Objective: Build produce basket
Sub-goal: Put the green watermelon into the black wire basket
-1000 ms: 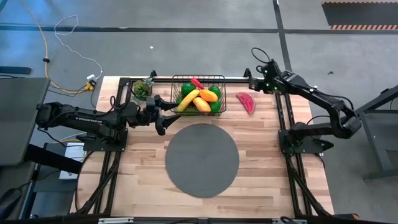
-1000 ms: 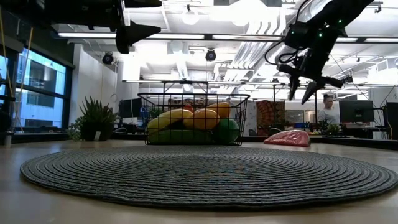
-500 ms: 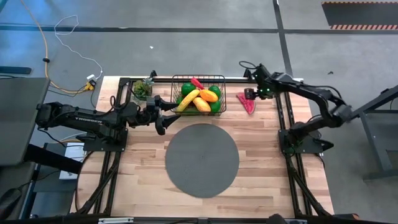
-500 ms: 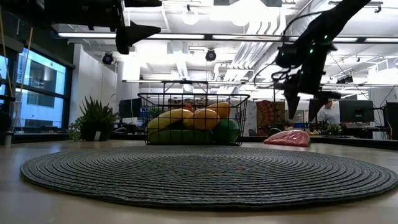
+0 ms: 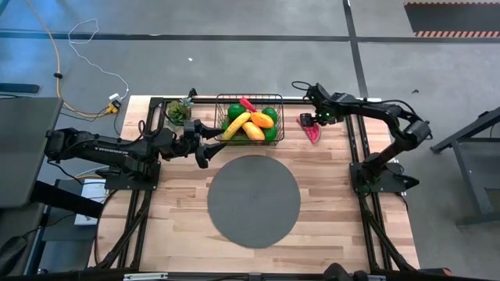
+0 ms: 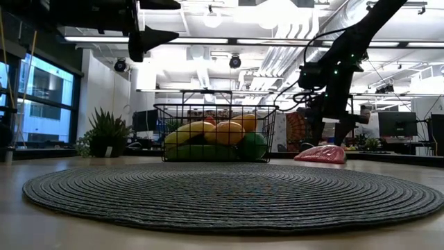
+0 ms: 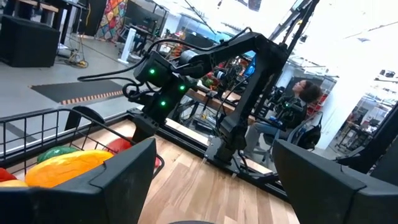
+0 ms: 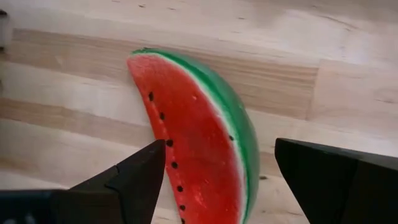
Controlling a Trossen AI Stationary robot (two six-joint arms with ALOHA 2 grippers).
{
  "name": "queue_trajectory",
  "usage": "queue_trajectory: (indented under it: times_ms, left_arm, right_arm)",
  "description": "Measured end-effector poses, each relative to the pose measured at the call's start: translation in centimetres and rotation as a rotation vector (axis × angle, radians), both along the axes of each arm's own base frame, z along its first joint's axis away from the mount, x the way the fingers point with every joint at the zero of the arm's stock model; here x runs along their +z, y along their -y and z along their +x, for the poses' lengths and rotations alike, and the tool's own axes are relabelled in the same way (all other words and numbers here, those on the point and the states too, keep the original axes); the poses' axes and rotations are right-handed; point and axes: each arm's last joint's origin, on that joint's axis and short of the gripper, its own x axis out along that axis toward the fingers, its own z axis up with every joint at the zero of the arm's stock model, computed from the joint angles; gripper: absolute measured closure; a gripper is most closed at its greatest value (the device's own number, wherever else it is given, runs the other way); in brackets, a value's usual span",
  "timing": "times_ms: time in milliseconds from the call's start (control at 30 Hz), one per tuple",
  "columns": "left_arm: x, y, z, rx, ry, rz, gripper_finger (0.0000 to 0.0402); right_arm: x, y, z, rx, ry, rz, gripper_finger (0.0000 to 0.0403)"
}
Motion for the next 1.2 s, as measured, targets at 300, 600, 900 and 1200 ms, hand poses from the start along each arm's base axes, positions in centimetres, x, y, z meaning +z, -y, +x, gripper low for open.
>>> queue_trajectory:
  times_ms: [300, 600, 900, 1200]
  left_arm:
    - [0.0, 0.0, 0.0, 0.0, 0.0, 0.0, 0.0092]
    - [0.01, 0.01, 0.0, 0.0, 0.0, 0.0, 0.0092]
    - [0.0, 0.0, 0.0, 0.0, 0.001, 0.0, 0.0092]
    - [0.0, 0.0, 0.01, -0.002, 0.0, 0.0, 0.0092]
  right_arm:
    - [-0.04, -0.19, -0.06, 0.015, -0.035, -0.004, 0.0121]
    - [0.2, 0.3, 0.08, 0.042, -0.056, -0.077, 0.0121]
    - [0.36, 0.5, 0.49, 0.087, 0.014, -0.077, 0.011]
    - [0.33, 0.29, 0.63, 0.157, 0.059, -0.031, 0.0036]
